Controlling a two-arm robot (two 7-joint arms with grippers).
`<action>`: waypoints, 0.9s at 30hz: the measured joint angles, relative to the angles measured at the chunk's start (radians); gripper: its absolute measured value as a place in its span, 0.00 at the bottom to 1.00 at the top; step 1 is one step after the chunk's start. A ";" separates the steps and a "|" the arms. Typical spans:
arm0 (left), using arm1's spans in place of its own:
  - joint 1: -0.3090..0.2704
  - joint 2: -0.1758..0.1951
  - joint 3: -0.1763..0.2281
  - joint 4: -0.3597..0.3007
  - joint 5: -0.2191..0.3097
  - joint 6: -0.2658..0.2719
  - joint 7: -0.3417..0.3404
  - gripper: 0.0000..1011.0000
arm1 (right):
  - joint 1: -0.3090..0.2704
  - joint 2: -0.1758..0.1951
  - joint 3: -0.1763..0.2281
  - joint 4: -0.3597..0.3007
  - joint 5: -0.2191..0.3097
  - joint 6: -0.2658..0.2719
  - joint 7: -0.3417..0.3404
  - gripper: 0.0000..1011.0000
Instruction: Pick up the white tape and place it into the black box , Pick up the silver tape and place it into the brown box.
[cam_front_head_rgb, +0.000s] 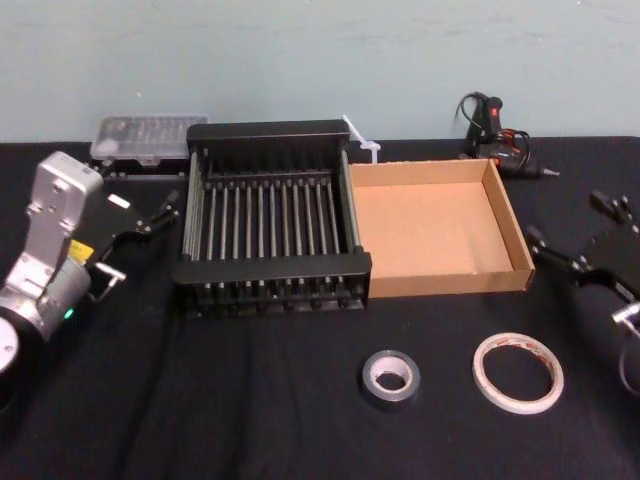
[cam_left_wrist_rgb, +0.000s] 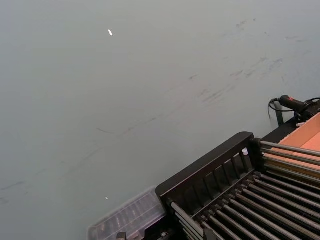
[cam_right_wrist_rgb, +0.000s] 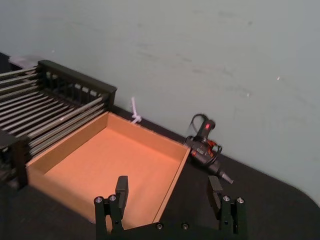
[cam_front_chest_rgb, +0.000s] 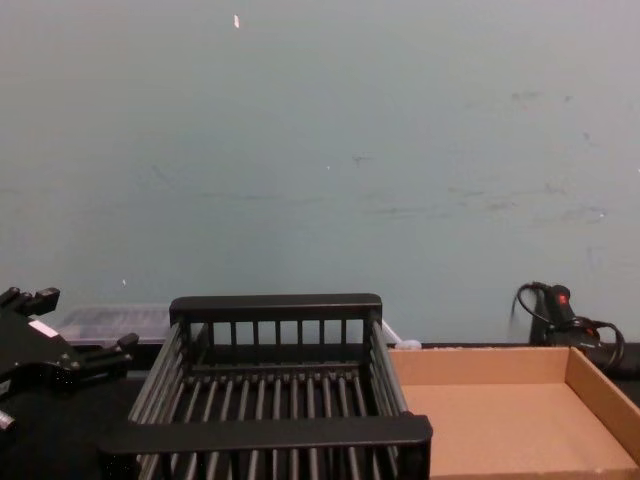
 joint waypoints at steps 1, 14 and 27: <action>0.000 0.000 0.000 0.000 0.000 0.000 0.000 0.99 | -0.013 0.005 0.007 -0.009 0.006 0.004 0.004 0.99; 0.000 0.000 0.000 0.000 0.000 0.000 0.000 0.99 | -0.156 0.053 0.070 -0.080 0.050 0.075 0.056 0.99; 0.000 0.000 0.000 0.000 0.000 0.000 0.000 0.99 | -0.138 0.045 0.046 -0.060 0.050 0.180 0.128 0.99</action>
